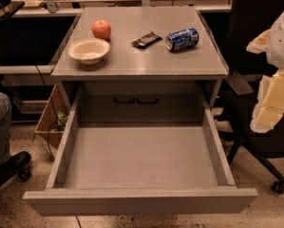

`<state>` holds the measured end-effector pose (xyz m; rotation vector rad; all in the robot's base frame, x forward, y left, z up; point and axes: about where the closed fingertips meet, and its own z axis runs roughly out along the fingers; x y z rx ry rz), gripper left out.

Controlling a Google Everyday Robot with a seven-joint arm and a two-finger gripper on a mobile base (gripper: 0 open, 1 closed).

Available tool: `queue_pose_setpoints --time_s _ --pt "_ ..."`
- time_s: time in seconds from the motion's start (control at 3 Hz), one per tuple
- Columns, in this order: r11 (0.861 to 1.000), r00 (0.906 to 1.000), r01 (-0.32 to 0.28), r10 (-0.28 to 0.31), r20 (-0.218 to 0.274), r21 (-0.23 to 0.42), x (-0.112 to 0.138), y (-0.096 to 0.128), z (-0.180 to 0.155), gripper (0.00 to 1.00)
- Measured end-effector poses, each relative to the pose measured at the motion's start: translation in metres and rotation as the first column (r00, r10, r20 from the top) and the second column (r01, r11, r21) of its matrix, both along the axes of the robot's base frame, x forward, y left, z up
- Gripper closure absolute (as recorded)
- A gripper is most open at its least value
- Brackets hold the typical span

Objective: Place pepsi can into top drawer

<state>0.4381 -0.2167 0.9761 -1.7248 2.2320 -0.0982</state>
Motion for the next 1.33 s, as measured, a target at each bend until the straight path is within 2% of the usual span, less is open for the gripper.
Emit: queue_pose_setpoints --time_s 0.33,0.67,1.0,1.33 --pt "1.0 1.0 0.0 0.0 0.0 0.0 0.0 0.0 0.0 0.0" --pt "1.0 0.9993 0.004 -0.004 0.037 0.004 0.021 -0.005 -0.004 0.0" --pt "1.0 0.9965 -0.026 0.025 0.079 0.013 0.07 -0.004 -0.008 0.0" --pt "0.997 0.992 -0.07 0.069 0.106 0.013 0.126 0.006 -0.011 0.0"
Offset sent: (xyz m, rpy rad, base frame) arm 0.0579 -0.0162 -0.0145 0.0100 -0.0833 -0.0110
